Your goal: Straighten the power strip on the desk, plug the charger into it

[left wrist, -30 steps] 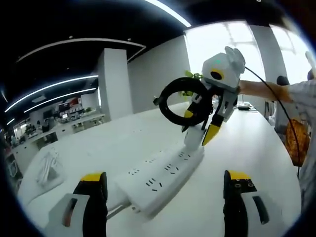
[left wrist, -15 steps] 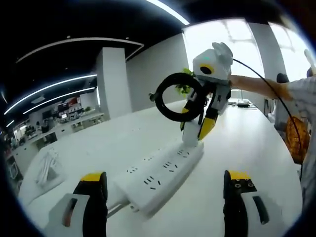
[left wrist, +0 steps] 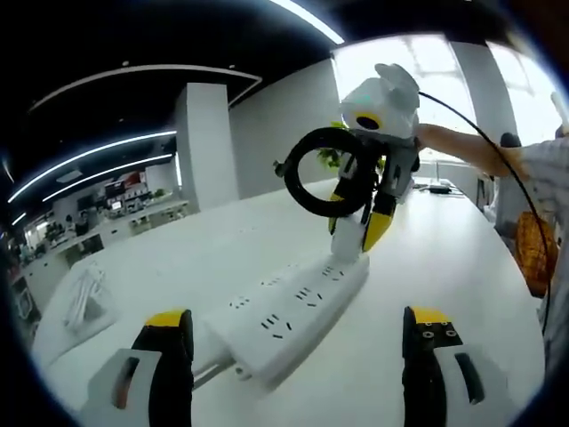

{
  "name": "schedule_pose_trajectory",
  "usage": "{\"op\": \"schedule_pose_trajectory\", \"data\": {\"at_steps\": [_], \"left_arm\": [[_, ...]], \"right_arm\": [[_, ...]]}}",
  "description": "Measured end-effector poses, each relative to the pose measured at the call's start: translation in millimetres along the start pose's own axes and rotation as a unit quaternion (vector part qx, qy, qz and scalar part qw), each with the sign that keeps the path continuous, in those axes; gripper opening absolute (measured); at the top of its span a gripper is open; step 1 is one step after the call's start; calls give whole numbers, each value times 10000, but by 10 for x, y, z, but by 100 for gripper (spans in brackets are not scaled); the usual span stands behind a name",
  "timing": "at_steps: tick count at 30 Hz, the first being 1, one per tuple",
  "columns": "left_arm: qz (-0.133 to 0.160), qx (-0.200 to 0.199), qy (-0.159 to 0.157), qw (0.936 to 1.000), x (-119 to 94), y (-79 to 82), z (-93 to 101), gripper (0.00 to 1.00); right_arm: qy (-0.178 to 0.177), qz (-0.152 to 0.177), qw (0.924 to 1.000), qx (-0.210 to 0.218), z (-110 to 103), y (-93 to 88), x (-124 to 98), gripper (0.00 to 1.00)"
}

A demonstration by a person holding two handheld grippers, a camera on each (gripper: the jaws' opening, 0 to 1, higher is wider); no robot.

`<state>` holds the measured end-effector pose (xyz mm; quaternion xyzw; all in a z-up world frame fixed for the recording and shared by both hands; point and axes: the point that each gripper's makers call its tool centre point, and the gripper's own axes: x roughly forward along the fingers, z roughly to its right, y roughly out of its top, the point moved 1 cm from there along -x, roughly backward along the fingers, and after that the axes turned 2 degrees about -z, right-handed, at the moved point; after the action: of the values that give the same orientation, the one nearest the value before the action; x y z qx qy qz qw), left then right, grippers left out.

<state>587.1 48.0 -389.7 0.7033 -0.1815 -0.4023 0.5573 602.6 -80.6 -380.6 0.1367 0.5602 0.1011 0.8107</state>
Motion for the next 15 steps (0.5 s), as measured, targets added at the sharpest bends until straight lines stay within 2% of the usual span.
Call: {"op": "schedule_pose_trajectory", "data": {"at_steps": [1,3,4,6,8,9,10,11,12,14,15], "left_arm": [[-3,3,6,10000,2,-1,-2,99],[-1,7,-5,10000,9,1,4,99],[-3,9,-14,10000,13,0,11,99],[-28,25,-14,10000,23,-9,23,99],[-59,45,-9,10000,31,-20,26,99],[-68,44,-3,10000,34,-22,23,99],[-64,31,5,10000,35,-21,17,99],[-56,13,10,10000,35,-18,9,99],[-49,-12,17,10000,35,-16,1,99],[-43,-33,27,10000,33,-15,-5,99],[-37,-39,27,10000,32,-14,-4,99]], "right_arm": [[188,30,9998,45,17,-3,1,23],[704,232,9947,714,92,-15,4,23],[874,267,9922,851,108,-20,10,23],[906,84,9928,781,130,-39,17,23],[679,-386,9958,468,96,-66,10,23],[477,-588,9970,166,69,-64,10,23],[332,-701,9969,-101,55,-52,14,23],[311,-770,9965,-124,50,-58,15,23],[387,-711,9967,-28,67,-52,18,23],[779,-421,9949,486,77,-65,19,23],[889,-359,9936,604,128,-63,18,23]]}}
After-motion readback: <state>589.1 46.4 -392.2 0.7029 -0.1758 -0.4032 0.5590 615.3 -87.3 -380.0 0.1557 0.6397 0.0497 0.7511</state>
